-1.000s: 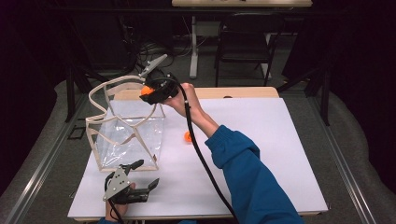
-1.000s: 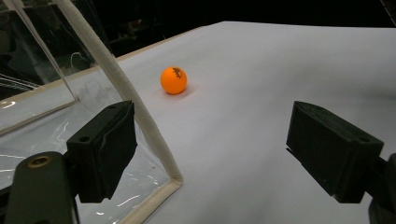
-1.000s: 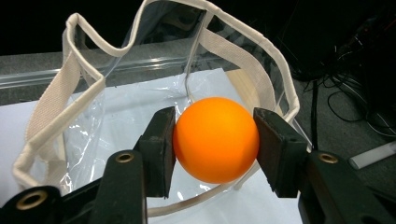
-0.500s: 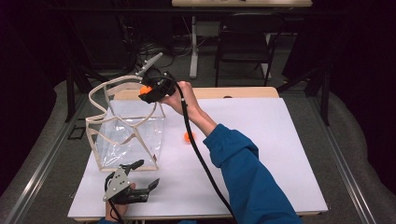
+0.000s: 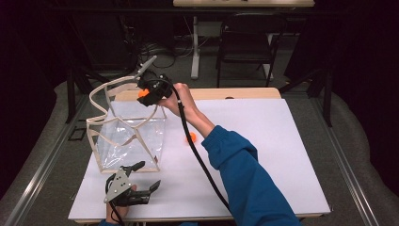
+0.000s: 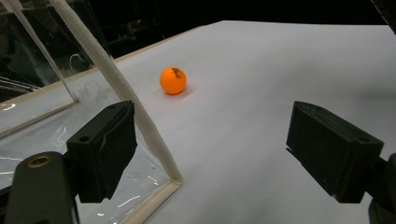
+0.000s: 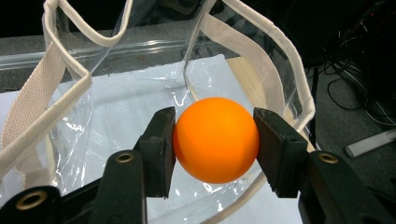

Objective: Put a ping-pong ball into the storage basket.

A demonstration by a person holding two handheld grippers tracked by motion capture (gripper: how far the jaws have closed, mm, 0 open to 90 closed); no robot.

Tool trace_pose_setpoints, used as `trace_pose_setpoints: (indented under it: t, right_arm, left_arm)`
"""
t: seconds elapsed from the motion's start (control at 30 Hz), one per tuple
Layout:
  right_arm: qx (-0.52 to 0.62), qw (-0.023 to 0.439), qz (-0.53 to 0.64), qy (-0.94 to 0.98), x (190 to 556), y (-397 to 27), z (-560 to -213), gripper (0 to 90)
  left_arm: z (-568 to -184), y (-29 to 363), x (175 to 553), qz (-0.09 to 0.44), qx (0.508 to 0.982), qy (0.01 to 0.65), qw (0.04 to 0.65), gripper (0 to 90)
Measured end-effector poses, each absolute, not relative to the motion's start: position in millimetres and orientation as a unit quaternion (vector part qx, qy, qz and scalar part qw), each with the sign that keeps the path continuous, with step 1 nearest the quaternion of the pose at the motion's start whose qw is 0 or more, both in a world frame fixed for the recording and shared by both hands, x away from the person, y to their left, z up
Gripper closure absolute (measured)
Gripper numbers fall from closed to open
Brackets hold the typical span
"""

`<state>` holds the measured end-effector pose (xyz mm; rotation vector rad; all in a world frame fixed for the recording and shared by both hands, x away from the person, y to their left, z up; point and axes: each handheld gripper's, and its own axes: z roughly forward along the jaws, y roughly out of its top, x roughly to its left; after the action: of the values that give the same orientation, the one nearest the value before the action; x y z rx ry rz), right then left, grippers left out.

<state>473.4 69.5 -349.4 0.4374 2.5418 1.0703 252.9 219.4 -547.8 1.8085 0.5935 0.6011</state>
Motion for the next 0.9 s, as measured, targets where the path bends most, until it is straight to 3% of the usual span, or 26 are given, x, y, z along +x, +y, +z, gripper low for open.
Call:
trace_pose_setpoints:
  t: [0.9]
  right_arm:
    - [0.151,0.155,0.369,0.904,473,81,-358,50.9]
  left_arm:
    - [-547,219,253,0.255,0.762,0.247,0.542,15.7]
